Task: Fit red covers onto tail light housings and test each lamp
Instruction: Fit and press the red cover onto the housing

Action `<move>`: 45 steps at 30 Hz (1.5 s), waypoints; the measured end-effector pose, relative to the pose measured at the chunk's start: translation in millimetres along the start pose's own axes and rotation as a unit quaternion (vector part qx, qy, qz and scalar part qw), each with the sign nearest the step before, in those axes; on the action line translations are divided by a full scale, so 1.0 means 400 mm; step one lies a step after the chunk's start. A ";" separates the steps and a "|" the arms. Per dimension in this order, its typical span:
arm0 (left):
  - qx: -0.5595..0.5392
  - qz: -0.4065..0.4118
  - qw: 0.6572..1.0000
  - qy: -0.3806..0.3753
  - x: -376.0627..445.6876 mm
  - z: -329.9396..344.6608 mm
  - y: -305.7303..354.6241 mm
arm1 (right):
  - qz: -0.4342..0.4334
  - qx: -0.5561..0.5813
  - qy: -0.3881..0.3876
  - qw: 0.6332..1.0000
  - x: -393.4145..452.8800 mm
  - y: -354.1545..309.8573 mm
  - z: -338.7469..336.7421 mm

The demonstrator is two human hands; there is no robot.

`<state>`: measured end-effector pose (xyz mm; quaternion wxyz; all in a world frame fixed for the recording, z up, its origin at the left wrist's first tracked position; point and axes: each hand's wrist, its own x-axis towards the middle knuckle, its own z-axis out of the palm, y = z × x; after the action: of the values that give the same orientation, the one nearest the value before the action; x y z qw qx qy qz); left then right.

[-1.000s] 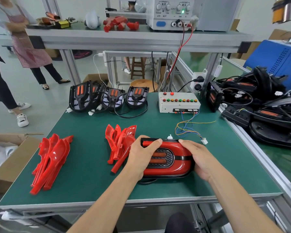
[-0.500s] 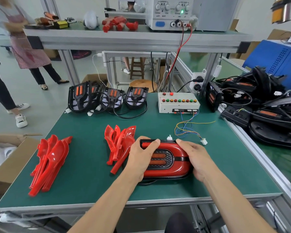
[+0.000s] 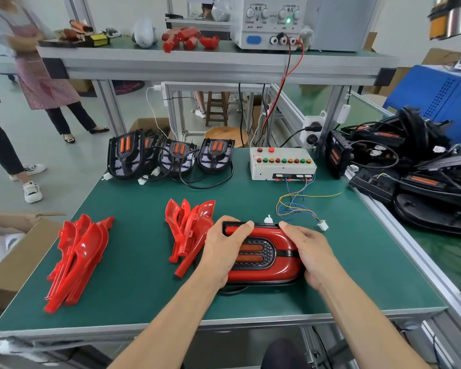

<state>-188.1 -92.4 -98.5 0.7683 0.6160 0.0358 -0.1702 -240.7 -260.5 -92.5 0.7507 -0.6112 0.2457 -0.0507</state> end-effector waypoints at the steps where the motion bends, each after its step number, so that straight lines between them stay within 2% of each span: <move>1: 0.001 0.001 1.000 -0.001 -0.002 -0.001 0.001 | -0.002 0.000 0.001 1.000 0.000 0.001 0.000; 5: 0.035 0.012 0.999 -0.015 -0.005 -0.013 0.008 | -0.014 -0.006 0.003 1.000 -0.001 0.008 0.000; 7: 0.130 0.062 0.989 -0.013 0.007 -0.022 0.020 | -0.023 -0.004 0.000 1.000 -0.001 0.010 0.000; 8: 0.204 0.104 0.973 -0.011 0.013 -0.025 0.030 | -0.025 -0.004 0.000 1.000 0.000 0.010 0.000; 10: 0.350 0.208 0.914 -0.004 0.019 -0.023 0.061 | -0.028 -0.007 0.003 1.000 0.000 0.010 0.001; 12: 0.472 0.299 0.829 -0.017 0.023 -0.008 0.092 | -0.032 -0.004 0.002 0.999 0.001 0.009 0.000; 13: 0.532 0.310 0.787 -0.040 0.026 0.003 0.106 | -0.033 -0.001 0.001 0.999 0.000 0.007 0.000; 17: 0.719 0.253 0.638 -0.111 0.060 0.045 0.140 | -0.038 -0.006 -0.009 0.999 -0.003 -0.003 0.004; 19: 0.745 0.273 0.594 -0.135 0.070 0.059 0.135 | -0.035 -0.002 -0.012 0.999 -0.005 -0.004 0.005; 21: 0.746 0.310 0.570 -0.150 0.078 0.058 0.122 | -0.031 0.007 -0.010 0.999 -0.005 0.000 0.003; 25: 0.763 0.386 0.497 -0.145 0.093 0.047 0.104 | -0.029 0.003 -0.005 1.000 -0.002 0.005 0.000; 27: 0.767 0.397 0.486 -0.135 0.093 0.046 0.101 | -0.030 0.005 -0.006 1.000 -0.002 0.005 -0.001; 31: 0.749 0.377 0.528 -0.134 0.089 0.041 0.103 | -0.032 0.011 -0.012 0.999 -0.004 0.000 -0.001; 35: 0.741 0.373 0.543 -0.131 0.084 0.040 0.103 | -0.036 0.014 -0.012 0.999 -0.006 -0.004 0.002; 36: 0.745 0.376 0.537 -0.128 0.084 0.040 0.102 | -0.037 0.015 -0.010 0.999 -0.007 -0.003 0.002; 40: 0.769 0.404 0.476 -0.137 0.085 0.042 0.102 | -0.045 0.005 0.000 0.999 -0.006 0.004 0.003; 42: 0.771 0.405 0.473 -0.134 0.087 0.039 0.104 | -0.050 -0.002 0.000 0.999 -0.004 0.004 0.002; 45: 0.761 0.404 0.491 -0.125 0.085 0.036 0.105 | -0.058 -0.019 -0.011 0.998 -0.005 0.006 -0.004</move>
<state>-145.6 -105.9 -64.9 -0.0181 0.8807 -0.4572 0.1223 -243.7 -260.4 -94.4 0.7371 -0.6395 0.2023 -0.0825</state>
